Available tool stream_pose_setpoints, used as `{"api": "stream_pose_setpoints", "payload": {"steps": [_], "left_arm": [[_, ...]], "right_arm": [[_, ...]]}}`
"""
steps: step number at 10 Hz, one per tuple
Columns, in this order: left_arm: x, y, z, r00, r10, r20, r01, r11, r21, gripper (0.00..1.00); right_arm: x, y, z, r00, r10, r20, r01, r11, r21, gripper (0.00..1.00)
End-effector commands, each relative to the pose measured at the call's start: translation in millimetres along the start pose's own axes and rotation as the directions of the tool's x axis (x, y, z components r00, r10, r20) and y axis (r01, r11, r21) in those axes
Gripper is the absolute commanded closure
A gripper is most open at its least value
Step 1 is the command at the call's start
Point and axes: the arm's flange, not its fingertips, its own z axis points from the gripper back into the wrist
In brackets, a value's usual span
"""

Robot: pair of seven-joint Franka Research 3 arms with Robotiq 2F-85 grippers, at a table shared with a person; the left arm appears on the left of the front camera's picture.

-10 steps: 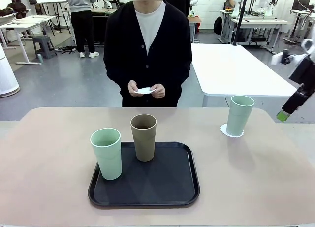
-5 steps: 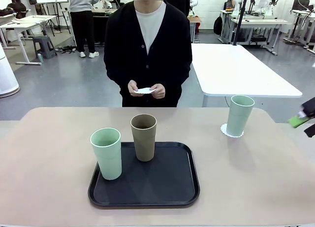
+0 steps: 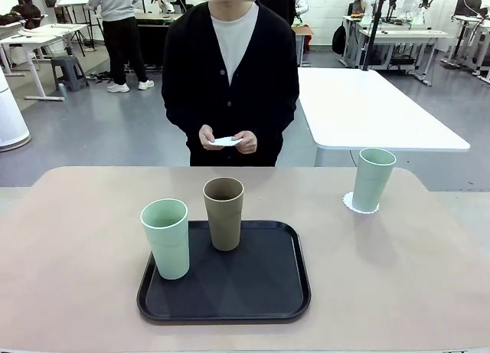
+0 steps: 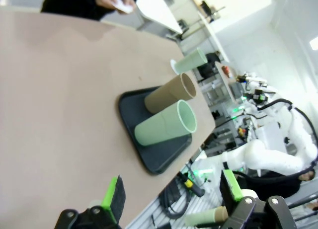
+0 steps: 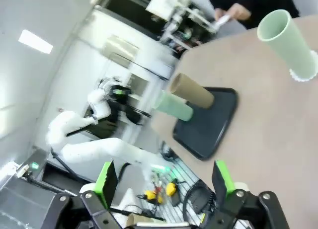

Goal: Place coasters on the table and set cups on them.
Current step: Take one Reusable plastic cup from the Flat Tray and place it on a coaster set by the human.

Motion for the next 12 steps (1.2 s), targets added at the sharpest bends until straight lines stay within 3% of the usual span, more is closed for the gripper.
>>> {"api": "stream_pose_setpoints", "payload": {"steps": [1, 4, 12], "left_arm": [[-0.7, -0.3, 0.8, 1.000, -0.012, 0.004, 0.012, 1.000, -0.007, 0.00], [-0.7, -0.3, 0.8, 1.000, -0.012, 0.004, 0.012, 1.000, -0.007, 0.00], [-0.7, -0.3, 0.8, 1.000, -0.012, 0.004, 0.012, 1.000, -0.007, 0.00]], "right_arm": [[19.0, -38.0, 30.0, 0.994, -0.100, -0.055, 0.104, 0.992, 0.078, 0.00], [19.3, -54.7, 55.9, 0.980, -0.187, -0.071, 0.189, 0.982, 0.027, 0.00], [21.6, -55.8, 61.9, 0.974, -0.216, -0.074, 0.217, 0.976, -0.003, 0.00]]}}
